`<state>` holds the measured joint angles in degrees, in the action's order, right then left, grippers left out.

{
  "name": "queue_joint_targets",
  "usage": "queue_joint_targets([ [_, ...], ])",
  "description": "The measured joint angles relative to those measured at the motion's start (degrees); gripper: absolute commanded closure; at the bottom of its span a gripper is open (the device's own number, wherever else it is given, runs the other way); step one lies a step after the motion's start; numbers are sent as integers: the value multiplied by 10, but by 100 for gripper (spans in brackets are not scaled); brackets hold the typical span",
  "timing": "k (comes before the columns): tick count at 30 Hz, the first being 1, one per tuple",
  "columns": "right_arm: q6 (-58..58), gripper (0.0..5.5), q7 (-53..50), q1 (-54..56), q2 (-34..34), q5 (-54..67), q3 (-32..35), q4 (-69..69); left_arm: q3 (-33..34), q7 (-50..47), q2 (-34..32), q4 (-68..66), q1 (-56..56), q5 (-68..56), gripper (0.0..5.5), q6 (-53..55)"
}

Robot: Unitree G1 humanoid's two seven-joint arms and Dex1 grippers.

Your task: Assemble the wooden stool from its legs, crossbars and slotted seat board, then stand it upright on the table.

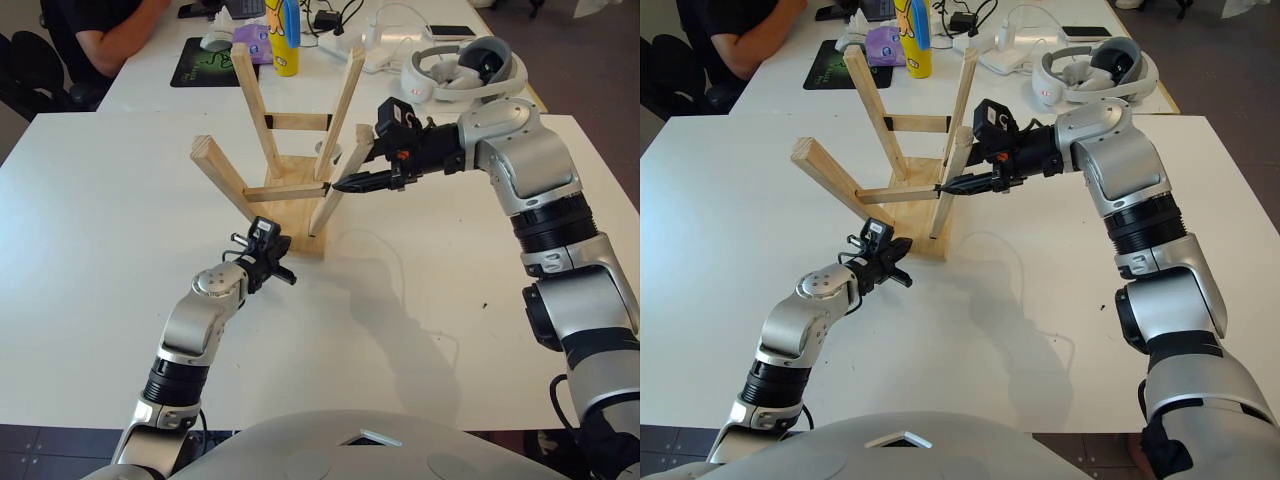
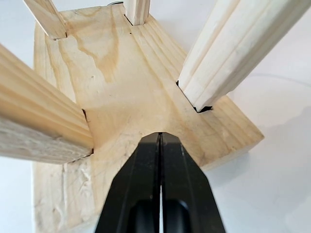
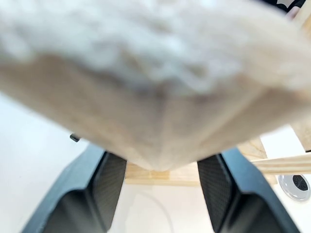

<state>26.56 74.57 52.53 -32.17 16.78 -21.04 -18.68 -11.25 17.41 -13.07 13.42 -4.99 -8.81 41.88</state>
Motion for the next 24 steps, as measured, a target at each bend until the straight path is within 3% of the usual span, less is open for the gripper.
queue_joint_targets([
  [14, -10, 345, 18, 48, 18, -36, -36, -42, -3, -2, 4, -13, -12, 3, 550, -4],
  [17, -8, 345, 18, 47, 19, -36, -37, -45, -12, 35, -9, -2, -13, -11, 550, -1],
  [21, -1, 345, 15, 44, 18, -36, -35, -41, -4, 117, -60, 103, -12, -63, 550, 2],
  [24, 4, 345, 12, 41, 18, -36, -34, -36, 43, 137, -56, 190, -36, -141, 550, 21],
])
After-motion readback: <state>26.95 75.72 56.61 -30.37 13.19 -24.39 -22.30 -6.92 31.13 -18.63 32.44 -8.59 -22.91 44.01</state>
